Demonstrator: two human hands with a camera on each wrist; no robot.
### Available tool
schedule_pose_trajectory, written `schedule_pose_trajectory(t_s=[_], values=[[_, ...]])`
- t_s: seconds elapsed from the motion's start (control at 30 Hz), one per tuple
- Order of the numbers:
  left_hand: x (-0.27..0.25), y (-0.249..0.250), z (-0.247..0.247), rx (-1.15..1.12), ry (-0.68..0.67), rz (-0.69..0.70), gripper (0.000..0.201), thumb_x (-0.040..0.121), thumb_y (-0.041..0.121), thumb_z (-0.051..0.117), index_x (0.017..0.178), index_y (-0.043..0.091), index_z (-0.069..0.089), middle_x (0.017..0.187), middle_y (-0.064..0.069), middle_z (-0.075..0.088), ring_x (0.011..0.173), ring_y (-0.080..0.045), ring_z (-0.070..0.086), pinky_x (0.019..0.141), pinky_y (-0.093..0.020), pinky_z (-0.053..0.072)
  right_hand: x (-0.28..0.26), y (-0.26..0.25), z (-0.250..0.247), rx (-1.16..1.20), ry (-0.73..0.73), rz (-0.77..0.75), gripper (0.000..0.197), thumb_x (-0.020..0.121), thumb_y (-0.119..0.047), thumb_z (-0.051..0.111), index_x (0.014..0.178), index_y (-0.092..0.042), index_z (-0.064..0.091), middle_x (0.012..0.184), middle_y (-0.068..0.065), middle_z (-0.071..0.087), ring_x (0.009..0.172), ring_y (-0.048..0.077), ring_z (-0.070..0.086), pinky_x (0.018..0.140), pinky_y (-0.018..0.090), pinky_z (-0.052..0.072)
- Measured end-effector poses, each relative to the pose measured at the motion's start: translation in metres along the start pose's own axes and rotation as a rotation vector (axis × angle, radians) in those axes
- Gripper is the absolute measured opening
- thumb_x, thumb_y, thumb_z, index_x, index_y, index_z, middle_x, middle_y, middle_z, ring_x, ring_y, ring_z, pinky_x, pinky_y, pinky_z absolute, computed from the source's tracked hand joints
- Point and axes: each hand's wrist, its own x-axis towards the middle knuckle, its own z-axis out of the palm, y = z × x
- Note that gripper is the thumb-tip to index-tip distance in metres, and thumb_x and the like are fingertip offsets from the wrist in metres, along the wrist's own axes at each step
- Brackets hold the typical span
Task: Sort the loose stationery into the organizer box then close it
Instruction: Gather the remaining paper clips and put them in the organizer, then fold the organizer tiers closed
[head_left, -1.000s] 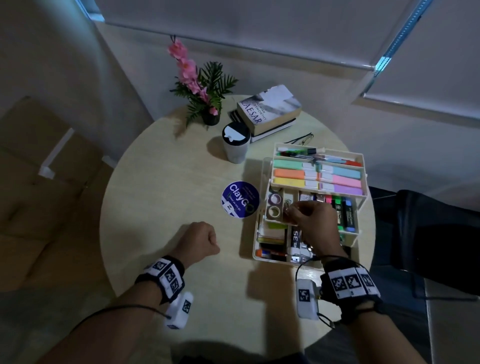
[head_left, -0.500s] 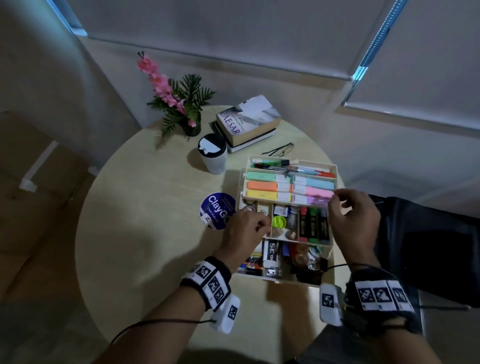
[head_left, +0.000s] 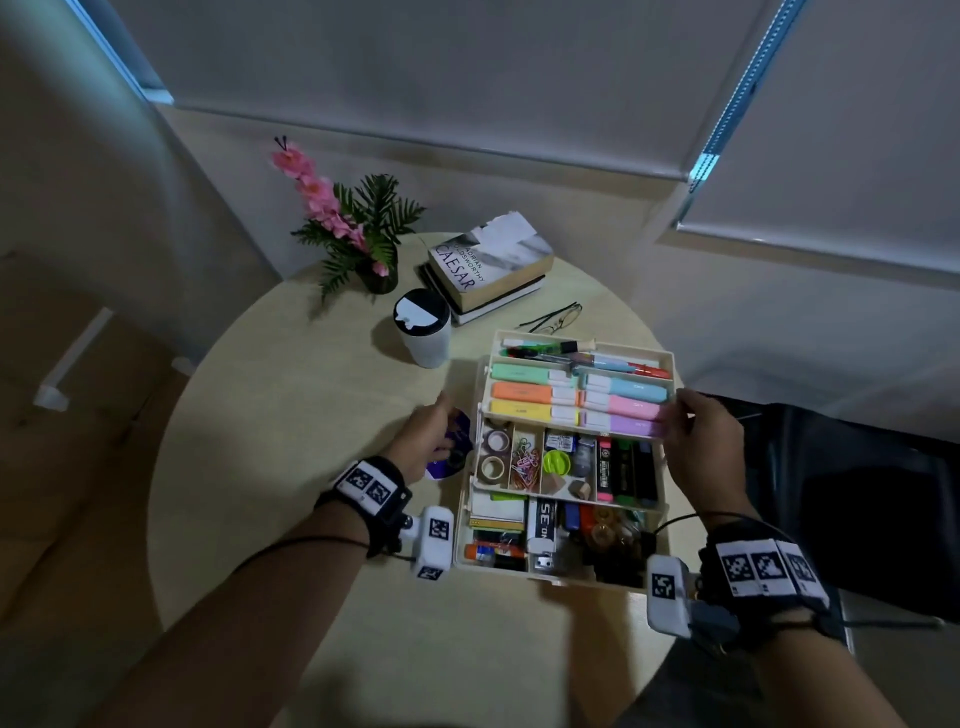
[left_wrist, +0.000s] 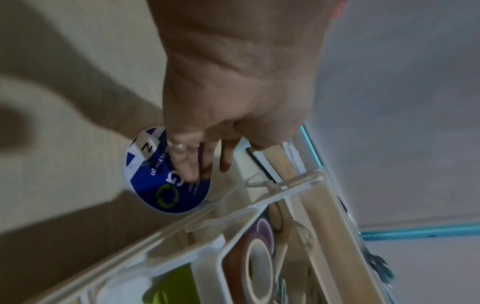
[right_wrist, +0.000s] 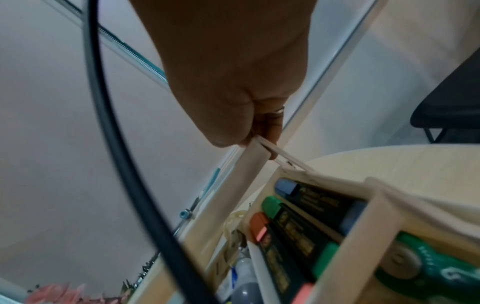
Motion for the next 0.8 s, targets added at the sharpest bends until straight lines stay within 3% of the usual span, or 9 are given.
schedule_pose_trajectory(t_s=[0.1, 0.2, 0.3, 0.47, 0.53, 0.6, 0.67, 0.73, 0.8], values=[[0.020, 0.001, 0.004, -0.088, -0.210, -0.061, 0.092, 0.085, 0.089, 0.037, 0.136, 0.016, 0.061, 0.127, -0.011, 0.072, 0.118, -0.030, 0.066, 0.104, -0.046, 0.050, -0.014, 0.003, -0.002, 0.013, 0.022, -0.015, 0.018, 0.104, -0.017, 0.056, 0.107, -0.010, 0.073, 0.095, 0.010, 0.073, 0.083, 0.024, 0.065, 0.071, 0.033, 0.049], [0.020, 0.014, 0.013, -0.112, -0.282, -0.039, 0.082, 0.094, 0.082, 0.034, 0.131, 0.016, 0.066, 0.112, -0.008, 0.077, 0.105, -0.025, 0.069, 0.093, -0.042, 0.052, -0.032, 0.007, -0.004, -0.001, 0.075, -0.015, 0.017, 0.102, -0.016, 0.058, 0.110, -0.013, 0.073, 0.092, 0.010, 0.074, 0.080, 0.028, 0.068, 0.073, 0.040, 0.057], [0.018, 0.020, 0.017, -0.056, -0.257, -0.048, 0.072, 0.099, 0.072, 0.040, 0.130, 0.012, 0.066, 0.113, -0.010, 0.078, 0.108, -0.030, 0.071, 0.096, -0.044, 0.055, -0.050, 0.005, -0.007, -0.002, 0.128, -0.036, 0.021, 0.097, -0.004, 0.064, 0.115, -0.009, 0.074, 0.090, 0.011, 0.071, 0.077, 0.027, 0.065, 0.071, 0.032, 0.048], [0.017, 0.016, 0.023, -0.002, -0.331, -0.011, 0.031, 0.104, 0.041, 0.059, 0.095, 0.014, 0.071, 0.085, -0.007, 0.076, 0.071, -0.020, 0.070, 0.057, -0.025, 0.053, -0.056, 0.002, -0.006, 0.020, 0.121, -0.040, 0.027, 0.099, -0.008, 0.066, 0.125, -0.012, 0.071, 0.096, 0.005, 0.071, 0.081, 0.019, 0.065, 0.071, 0.026, 0.049], [0.019, 0.017, 0.021, -0.044, -0.334, 0.006, 0.036, 0.100, 0.043, 0.066, 0.107, 0.009, 0.073, 0.098, -0.013, 0.078, 0.080, -0.024, 0.073, 0.064, -0.029, 0.058, -0.056, -0.001, -0.005, 0.047, 0.144, -0.018, 0.026, 0.100, -0.009, 0.066, 0.125, -0.011, 0.072, 0.099, 0.005, 0.073, 0.084, 0.017, 0.066, 0.070, 0.019, 0.047], [0.023, 0.020, 0.018, -0.131, -0.363, -0.036, 0.057, 0.093, 0.053, 0.073, 0.126, 0.007, 0.070, 0.119, -0.017, 0.075, 0.103, -0.029, 0.074, 0.088, -0.041, 0.061, -0.059, -0.004, -0.002, 0.098, 0.185, -0.001, 0.024, 0.101, -0.010, 0.065, 0.124, -0.008, 0.072, 0.100, 0.007, 0.074, 0.084, 0.017, 0.067, 0.072, 0.020, 0.049], [0.024, 0.024, 0.016, -0.229, -0.384, -0.068, 0.072, 0.085, 0.067, 0.073, 0.134, 0.014, 0.068, 0.130, -0.016, 0.071, 0.121, -0.034, 0.068, 0.107, -0.052, 0.052, -0.062, -0.008, 0.000, 0.141, 0.204, 0.013, 0.025, 0.101, -0.012, 0.066, 0.125, -0.009, 0.072, 0.101, 0.003, 0.075, 0.084, 0.012, 0.068, 0.074, 0.020, 0.052], [0.019, 0.033, 0.016, -0.270, -0.392, -0.088, 0.072, 0.086, 0.072, 0.066, 0.130, 0.016, 0.071, 0.129, -0.016, 0.072, 0.120, -0.036, 0.068, 0.107, -0.055, 0.050, -0.067, -0.009, 0.000, 0.178, 0.224, 0.039, 0.025, 0.100, -0.013, 0.068, 0.124, -0.011, 0.073, 0.099, -0.005, 0.073, 0.081, 0.001, 0.069, 0.073, 0.015, 0.055], [0.014, 0.042, 0.015, -0.273, -0.401, -0.086, 0.068, 0.090, 0.072, 0.060, 0.122, 0.013, 0.073, 0.116, -0.014, 0.076, 0.106, -0.033, 0.074, 0.093, -0.048, 0.058, -0.076, -0.010, -0.002, 0.204, 0.240, 0.060, 0.022, 0.098, -0.015, 0.071, 0.119, -0.013, 0.075, 0.095, -0.008, 0.072, 0.082, -0.005, 0.069, 0.070, 0.009, 0.054]])
